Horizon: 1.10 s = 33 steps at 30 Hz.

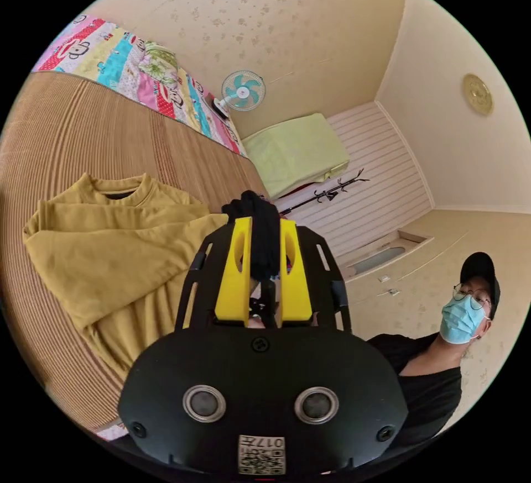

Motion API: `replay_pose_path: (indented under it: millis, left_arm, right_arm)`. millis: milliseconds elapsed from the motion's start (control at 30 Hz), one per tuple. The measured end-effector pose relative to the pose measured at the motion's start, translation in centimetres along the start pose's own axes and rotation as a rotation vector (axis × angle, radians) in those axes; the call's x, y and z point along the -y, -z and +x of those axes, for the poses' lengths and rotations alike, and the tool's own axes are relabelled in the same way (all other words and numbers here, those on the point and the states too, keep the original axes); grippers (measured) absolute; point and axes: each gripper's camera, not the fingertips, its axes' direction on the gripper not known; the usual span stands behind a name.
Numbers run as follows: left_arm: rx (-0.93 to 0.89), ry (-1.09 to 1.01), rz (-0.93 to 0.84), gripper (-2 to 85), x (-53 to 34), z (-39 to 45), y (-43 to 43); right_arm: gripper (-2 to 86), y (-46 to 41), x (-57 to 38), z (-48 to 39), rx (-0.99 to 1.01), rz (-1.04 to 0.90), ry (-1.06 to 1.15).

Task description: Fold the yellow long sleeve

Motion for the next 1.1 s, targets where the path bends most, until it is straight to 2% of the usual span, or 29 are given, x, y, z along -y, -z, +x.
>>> replay_pose_path:
  millis: [67,167,233,400,533,733,867,933,1000,1067,1100]
  left_arm:
    - [0.252,0.07,0.015,9.7,-6.4,-2.9,2.0]
    - [0.472,0.144,-0.018,10.0,-15.2,-5.6,5.0]
    - [0.546,0.187,-0.057,10.3,-20.1,-6.7,6.5]
    - [0.553,0.286,-0.235,13.2,-29.5,-9.5,6.8]
    - [0.542,0.299,-0.343,18.9,-31.8,-11.9,4.5]
    - [0.701,0.241,-0.498,17.9,-30.9,-14.5,1.3]
    - [0.597,0.204,-0.625,7.6,-30.4,-15.8,-0.6]
    - [0.581,0.192,-0.658,6.2,-30.5,-15.2,0.3]
    - [0.481,0.161,-0.638,5.8,-30.5,-13.5,2.7]
    - [0.238,0.161,-0.485,5.2,-30.6,-10.9,8.7]
    - [0.181,0.172,-0.429,5.2,-30.7,-10.4,10.4]
  right_arm:
    - [1.6,1.2,0.7,-0.5,-0.005,-0.07,-0.022]
    - [3.6,5.5,-0.2,-2.9,-0.163,-0.046,0.029]
    - [6.2,8.2,-1.1,-3.4,-0.285,-0.041,-0.015]
    - [10.9,12.0,-4.1,-1.6,-0.472,-0.169,-0.2]
    - [12.5,11.8,-5.1,0.5,-0.325,-0.169,-0.304]
    - [12.4,11.9,-5.2,-0.1,-0.337,-0.204,-0.317]
    - [6.4,9.3,-3.8,0.7,-0.422,-0.379,-0.293]
    - [4.7,10.1,-3.3,0.6,-0.268,-0.386,-0.291]
    - [3.9,15.1,-3.3,-1.9,-0.076,-0.242,-0.217]
    - [3.5,20.0,-4.0,-3.9,0.042,-0.107,-0.181]
    - [3.4,22.9,-4.6,-5.1,0.118,-0.036,-0.155]
